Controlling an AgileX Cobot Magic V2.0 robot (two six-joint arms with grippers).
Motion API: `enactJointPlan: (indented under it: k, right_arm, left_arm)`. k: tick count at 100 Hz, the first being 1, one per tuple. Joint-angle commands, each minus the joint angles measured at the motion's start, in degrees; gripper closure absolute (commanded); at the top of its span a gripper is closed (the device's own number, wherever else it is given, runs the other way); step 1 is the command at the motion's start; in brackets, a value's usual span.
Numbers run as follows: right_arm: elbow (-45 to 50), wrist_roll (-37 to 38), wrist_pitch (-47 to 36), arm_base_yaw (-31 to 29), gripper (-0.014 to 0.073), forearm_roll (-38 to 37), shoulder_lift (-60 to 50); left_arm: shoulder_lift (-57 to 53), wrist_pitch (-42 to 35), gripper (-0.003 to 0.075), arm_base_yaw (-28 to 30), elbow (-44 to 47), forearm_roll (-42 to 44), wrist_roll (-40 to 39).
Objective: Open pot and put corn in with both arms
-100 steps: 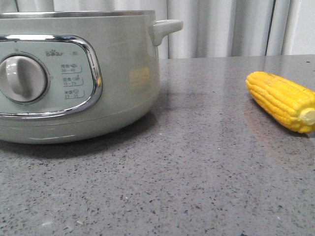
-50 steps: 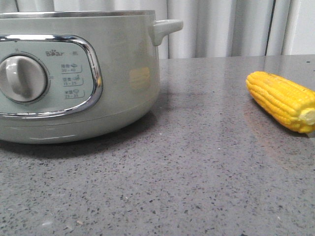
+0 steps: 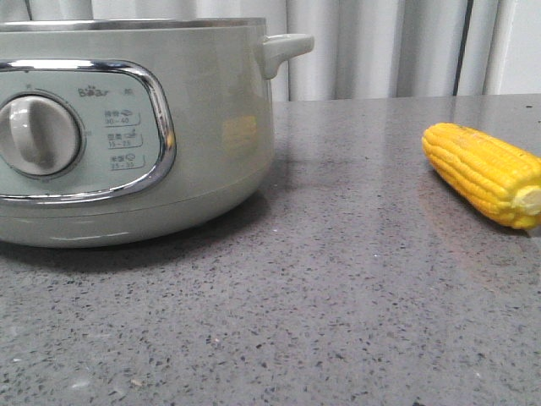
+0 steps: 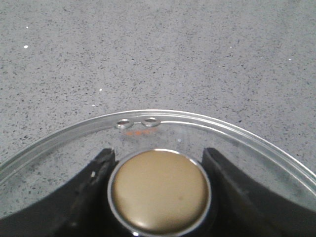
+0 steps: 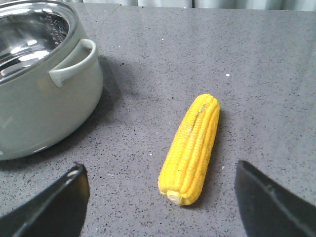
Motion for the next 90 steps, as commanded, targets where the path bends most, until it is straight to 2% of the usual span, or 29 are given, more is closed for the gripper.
enactJointPlan:
  k: [1, 14, 24, 38, 56, 90]
  right_arm:
    - [-1.9, -0.16, -3.99, 0.08, 0.0061, -0.01, 0.52]
    - [-1.9, -0.16, -3.73, 0.08, 0.0061, -0.01, 0.52]
    - [-1.9, -0.16, -3.65, 0.08, 0.0061, -0.01, 0.52]
    - [-1.9, -0.16, -3.65, 0.08, 0.0061, -0.01, 0.52]
    - [-1.9, -0.06, -3.65, 0.08, 0.0061, 0.98, 2.88]
    - [-6.66, -0.06, -0.33, 0.08, 0.0061, 4.74, 20.49]
  left_arm:
    - [-0.52, -5.23, 0.0382, 0.15, -2.27, -0.66, -0.02]
    - [0.1, -5.37, 0.0279, 0.15, -2.27, -0.66, -0.02]
    - [0.15, -5.13, 0.0234, 0.15, -2.27, -0.66, -0.02]
    - [-1.16, -5.24, 0.0232, -0.08, -2.95, -0.93, -0.02]
    - [-8.92, -5.12, 0.024, -4.21, -6.77, -1.95, -0.12]
    - [-28.29, 1.87, 0.024, -14.2, -10.76, -2.17, -0.12]
